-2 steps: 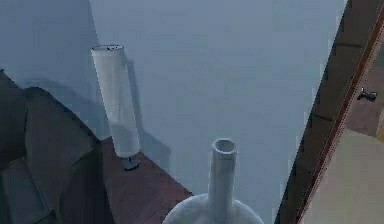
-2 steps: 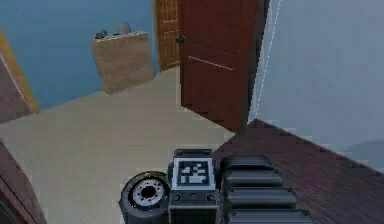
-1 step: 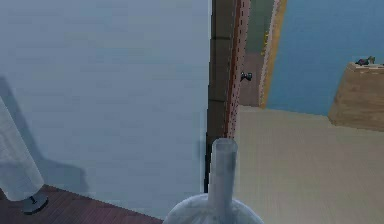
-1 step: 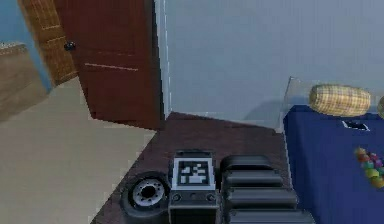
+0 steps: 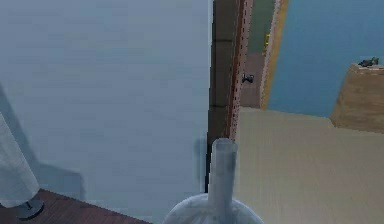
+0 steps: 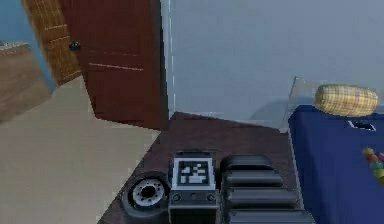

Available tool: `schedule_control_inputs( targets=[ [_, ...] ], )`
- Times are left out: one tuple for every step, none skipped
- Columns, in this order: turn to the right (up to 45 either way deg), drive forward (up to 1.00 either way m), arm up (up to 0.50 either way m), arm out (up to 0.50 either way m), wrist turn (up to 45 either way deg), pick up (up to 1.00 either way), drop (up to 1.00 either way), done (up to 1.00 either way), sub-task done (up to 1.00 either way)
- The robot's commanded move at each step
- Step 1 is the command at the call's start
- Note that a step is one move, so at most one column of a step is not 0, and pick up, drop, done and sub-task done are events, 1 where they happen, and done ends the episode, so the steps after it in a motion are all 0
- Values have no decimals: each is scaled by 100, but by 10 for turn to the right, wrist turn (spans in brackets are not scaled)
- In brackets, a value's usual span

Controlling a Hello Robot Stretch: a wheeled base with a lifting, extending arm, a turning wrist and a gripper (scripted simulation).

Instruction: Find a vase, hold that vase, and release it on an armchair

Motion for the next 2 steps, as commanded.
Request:
schedule_control_inputs(
  targets=[
    [-450, 0, 0, 0, 0, 0, 0, 0, 0],
    [-450, 0, 0, 0, 0, 0, 0, 0, 0]
  ],
)
